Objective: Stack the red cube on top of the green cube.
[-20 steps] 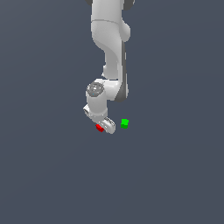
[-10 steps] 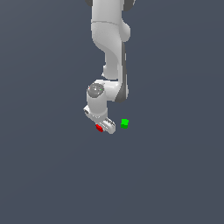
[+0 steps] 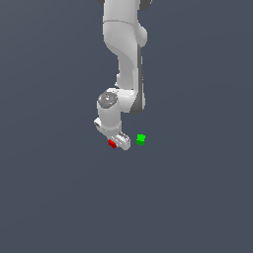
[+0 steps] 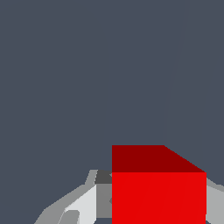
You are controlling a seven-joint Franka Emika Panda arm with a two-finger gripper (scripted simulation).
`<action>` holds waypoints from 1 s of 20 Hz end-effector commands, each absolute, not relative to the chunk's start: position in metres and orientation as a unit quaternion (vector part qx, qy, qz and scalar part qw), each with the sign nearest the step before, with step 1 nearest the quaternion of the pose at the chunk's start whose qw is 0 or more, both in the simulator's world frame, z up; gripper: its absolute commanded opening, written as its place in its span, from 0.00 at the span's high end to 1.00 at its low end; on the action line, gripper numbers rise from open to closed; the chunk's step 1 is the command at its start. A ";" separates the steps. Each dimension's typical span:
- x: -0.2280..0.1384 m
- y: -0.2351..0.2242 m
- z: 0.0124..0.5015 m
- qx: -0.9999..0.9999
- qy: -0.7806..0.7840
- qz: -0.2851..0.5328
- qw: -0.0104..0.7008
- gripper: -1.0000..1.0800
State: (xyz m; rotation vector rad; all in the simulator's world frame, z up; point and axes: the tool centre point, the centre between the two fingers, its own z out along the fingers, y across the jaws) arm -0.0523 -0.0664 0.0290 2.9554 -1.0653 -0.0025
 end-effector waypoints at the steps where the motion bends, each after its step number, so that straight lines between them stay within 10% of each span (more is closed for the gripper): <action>1: -0.052 -0.066 0.039 0.941 -0.339 0.000 0.000 1.00; 20: -0.052 -0.067 0.114 0.941 -0.340 0.000 0.000 1.00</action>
